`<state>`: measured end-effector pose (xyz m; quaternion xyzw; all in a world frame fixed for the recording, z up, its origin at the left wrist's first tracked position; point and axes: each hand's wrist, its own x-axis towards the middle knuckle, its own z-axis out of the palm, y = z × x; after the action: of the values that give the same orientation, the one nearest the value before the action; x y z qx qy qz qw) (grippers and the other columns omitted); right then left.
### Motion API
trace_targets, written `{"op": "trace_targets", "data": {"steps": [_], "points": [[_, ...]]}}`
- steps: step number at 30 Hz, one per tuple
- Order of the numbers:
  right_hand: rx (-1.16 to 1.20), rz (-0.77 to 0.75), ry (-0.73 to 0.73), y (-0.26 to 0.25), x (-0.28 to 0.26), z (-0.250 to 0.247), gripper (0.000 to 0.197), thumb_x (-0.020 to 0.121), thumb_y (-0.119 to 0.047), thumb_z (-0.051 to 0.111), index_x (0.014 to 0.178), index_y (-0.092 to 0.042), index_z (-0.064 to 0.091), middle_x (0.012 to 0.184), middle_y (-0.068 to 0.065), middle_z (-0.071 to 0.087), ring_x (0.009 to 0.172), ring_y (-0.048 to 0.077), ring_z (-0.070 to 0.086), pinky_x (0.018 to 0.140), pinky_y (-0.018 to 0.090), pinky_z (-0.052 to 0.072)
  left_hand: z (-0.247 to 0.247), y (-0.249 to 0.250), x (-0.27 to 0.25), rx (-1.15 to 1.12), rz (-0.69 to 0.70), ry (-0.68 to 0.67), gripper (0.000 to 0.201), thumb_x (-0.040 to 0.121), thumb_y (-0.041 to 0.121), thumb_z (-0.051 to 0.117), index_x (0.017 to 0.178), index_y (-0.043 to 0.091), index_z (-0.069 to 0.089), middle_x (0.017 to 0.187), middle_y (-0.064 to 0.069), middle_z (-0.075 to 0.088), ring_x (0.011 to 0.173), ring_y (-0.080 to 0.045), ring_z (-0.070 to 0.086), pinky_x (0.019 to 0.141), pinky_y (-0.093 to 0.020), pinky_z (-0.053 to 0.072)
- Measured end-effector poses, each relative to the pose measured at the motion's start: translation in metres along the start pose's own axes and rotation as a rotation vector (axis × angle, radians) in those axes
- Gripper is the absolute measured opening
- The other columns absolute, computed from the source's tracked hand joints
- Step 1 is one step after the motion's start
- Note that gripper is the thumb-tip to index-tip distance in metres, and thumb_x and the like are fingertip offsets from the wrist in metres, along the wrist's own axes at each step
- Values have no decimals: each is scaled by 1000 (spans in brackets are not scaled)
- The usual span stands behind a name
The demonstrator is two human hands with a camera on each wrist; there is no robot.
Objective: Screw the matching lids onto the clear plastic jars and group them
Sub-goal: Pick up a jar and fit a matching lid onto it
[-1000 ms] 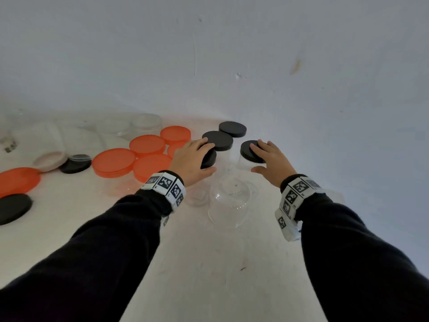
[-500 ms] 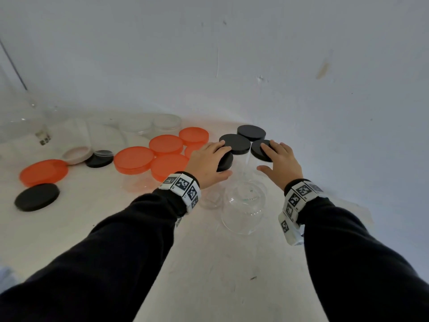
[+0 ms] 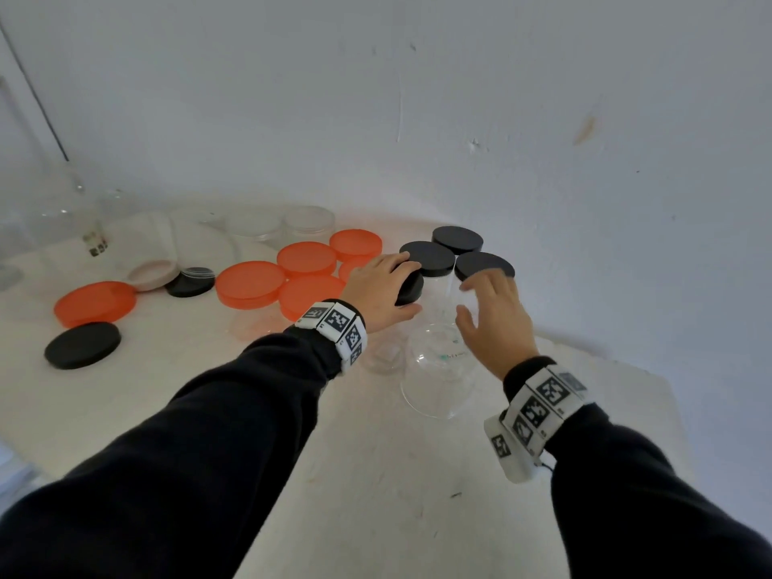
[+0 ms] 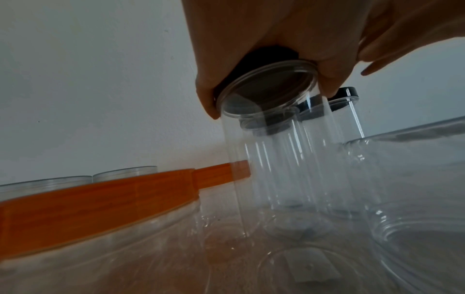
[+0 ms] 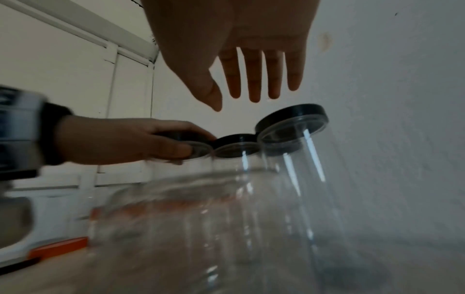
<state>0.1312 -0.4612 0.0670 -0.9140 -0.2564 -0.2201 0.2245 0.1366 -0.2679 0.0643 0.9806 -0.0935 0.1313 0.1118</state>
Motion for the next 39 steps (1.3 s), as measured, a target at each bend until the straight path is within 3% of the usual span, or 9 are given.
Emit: {"op": "trace_targets", "data": {"steps": [2, 5, 7, 14, 22, 24, 28, 34, 39], "points": [[20, 8, -166, -5, -15, 6, 32, 91, -22, 54, 120, -10, 52, 128, 5, 45, 120, 21, 40, 90, 24, 36, -1, 0, 0, 4, 5, -17, 66, 87, 46, 55, 143, 21, 30, 153, -1, 22, 139, -22, 20, 109, -47, 26], [-20, 62, -438, -9, -30, 17, 63, 90, -48, 51, 141, -17, 32, 152, 6, 24, 139, 26, 20, 113, 38, 23, -4, -1, 1, 27, 13, -58, 69, 88, 52, 51, 144, 19, 27, 154, -2, 18, 141, -23, 15, 111, -50, 21], [-109, 94, -563, -13, -35, 22, 78, 86, -58, 49, 147, -21, 19, 157, 6, 8, 143, 29, 9, 115, 45, 17, -7, -2, 2, 3, 13, -78, 70, 88, 55, 46, 145, 18, 25, 155, -3, 14, 142, -22, 10, 112, -52, 17], [-172, 119, -534, -37, -55, 20, 85, 77, -61, 58, 145, -26, 21, 150, 2, 20, 135, 27, 18, 107, 44, 26, -23, -7, -4, -426, -3, 115, 49, 96, 33, 45, 137, 7, 39, 148, -10, 31, 138, -22, 23, 111, -32, 19], [-104, 108, -482, -68, -72, 29, 94, 61, -76, 46, 140, -27, 30, 140, -2, 27, 125, 20, 23, 99, 36, 30, -37, -51, -52, -439, 120, 97, 33, 92, 23, 55, 122, 11, 55, 123, -2, 54, 114, -12, 46, 93, -18, 34], [-104, 112, -460, -74, -72, 34, 102, 51, -79, 29, 138, -27, 31, 138, -2, 28, 123, 20, 24, 96, 35, 31, -35, -65, -71, -421, 150, 54, 27, 91, 24, 56, 115, 13, 59, 114, 2, 57, 107, -11, 51, 88, -16, 35], [-113, 131, -440, -85, -70, 42, 103, 48, -78, 25, 138, -27, 31, 137, -3, 27, 122, 20, 23, 96, 35, 33, -24, -88, -100, -321, 164, -77, 29, 89, 22, 60, 116, 13, 59, 113, 3, 54, 105, -10, 49, 94, -31, 41], [-113, 163, -425, -100, -68, 51, 103, 48, -77, 27, 138, -26, 31, 137, -3, 28, 123, 21, 23, 97, 36, 35, -5, -99, -120, -53, 231, -608, 95, 71, 47, 75, 146, 21, 23, 154, 0, 14, 141, -16, 12, 114, -30, 17], [-91, 183, -463, -105, -67, 47, 104, 51, -77, 34, 140, -25, 27, 141, -2, 24, 126, 22, 20, 100, 38, 34, 10, -96, -125, 13, 213, -752, 112, 65, 47, 79, 148, 19, 10, 156, -2, -2, 143, -19, 0, 117, -37, 13]]}}
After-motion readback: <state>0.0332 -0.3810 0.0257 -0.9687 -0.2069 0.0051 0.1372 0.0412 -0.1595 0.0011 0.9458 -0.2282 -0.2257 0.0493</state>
